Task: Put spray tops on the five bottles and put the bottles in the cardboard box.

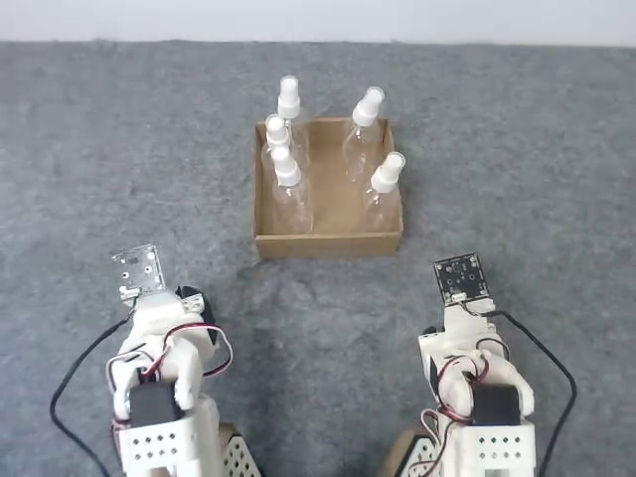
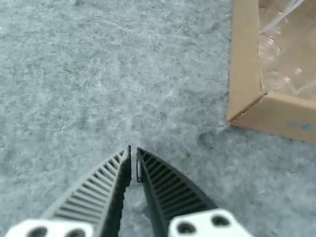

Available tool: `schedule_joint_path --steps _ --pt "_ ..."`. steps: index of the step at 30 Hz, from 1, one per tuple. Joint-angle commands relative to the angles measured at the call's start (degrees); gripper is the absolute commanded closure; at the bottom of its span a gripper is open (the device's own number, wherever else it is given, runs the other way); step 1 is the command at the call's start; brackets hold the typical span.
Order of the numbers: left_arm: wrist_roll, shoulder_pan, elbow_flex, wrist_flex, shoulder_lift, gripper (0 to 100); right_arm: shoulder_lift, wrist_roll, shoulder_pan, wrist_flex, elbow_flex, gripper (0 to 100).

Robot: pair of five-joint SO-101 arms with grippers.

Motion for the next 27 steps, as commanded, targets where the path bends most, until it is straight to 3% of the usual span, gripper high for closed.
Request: schedule_joint_path --steps 1,7,27 --pt "-0.4 -0.3 -0.7 2.1 -1.0 99 -0.8 0.5 0.5 0.5 1.1 99.1" --pt "-0.4 -0.3 -0.7 6.9 -1.0 99 -0.8 0.5 0.5 0.5 1.1 99.1" --pt "-0.5 -0.3 -0.7 6.8 -1.1 99 -0.8 0.5 0.5 0.5 1.1 99.1"
